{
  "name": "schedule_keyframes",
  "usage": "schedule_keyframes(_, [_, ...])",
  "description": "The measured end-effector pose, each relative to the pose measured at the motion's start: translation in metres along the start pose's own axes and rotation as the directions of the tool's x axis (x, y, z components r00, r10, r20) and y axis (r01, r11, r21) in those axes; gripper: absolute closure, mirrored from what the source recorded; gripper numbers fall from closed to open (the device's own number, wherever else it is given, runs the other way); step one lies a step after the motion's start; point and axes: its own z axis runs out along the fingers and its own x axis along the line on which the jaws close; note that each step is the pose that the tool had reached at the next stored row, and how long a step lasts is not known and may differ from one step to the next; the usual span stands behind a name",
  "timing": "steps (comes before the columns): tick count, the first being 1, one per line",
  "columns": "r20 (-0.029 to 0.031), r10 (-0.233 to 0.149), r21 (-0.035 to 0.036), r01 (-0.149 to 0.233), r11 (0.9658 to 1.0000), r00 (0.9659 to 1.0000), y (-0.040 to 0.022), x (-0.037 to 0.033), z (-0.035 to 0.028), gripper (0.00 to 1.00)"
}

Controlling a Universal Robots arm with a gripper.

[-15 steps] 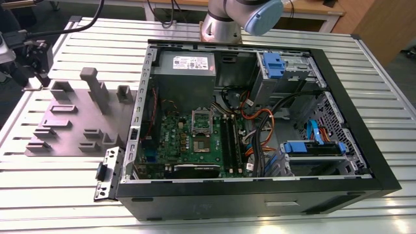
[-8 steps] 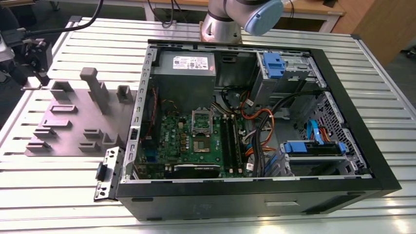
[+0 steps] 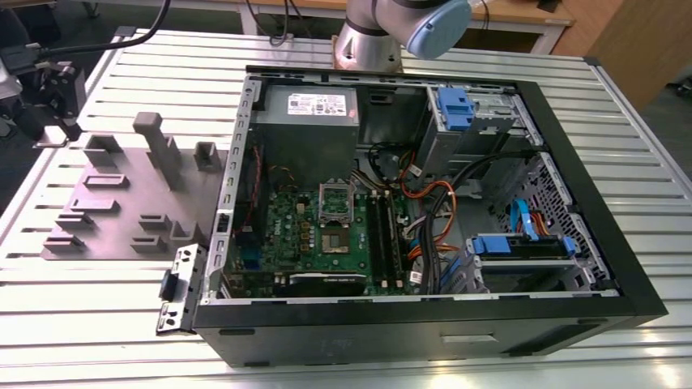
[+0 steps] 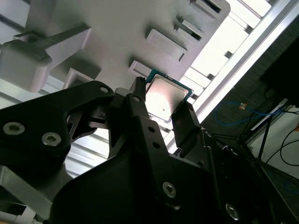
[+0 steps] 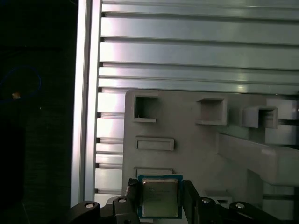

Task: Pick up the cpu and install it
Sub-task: 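Pick up the cpu and move it towards the insertion slot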

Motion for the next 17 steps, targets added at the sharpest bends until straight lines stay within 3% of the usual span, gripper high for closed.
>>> schedule_keyframes(13, [-0.0002, 0.0, 0.0001, 0.0, 1.0, 1.0, 0.0, -0.0001, -0.001, 0.53])
schedule_keyframes(17, [-0.0093, 0.0, -0.0002, 0.0, 1.0, 1.0, -0.0001, -0.0025, -0.0009, 0.53])
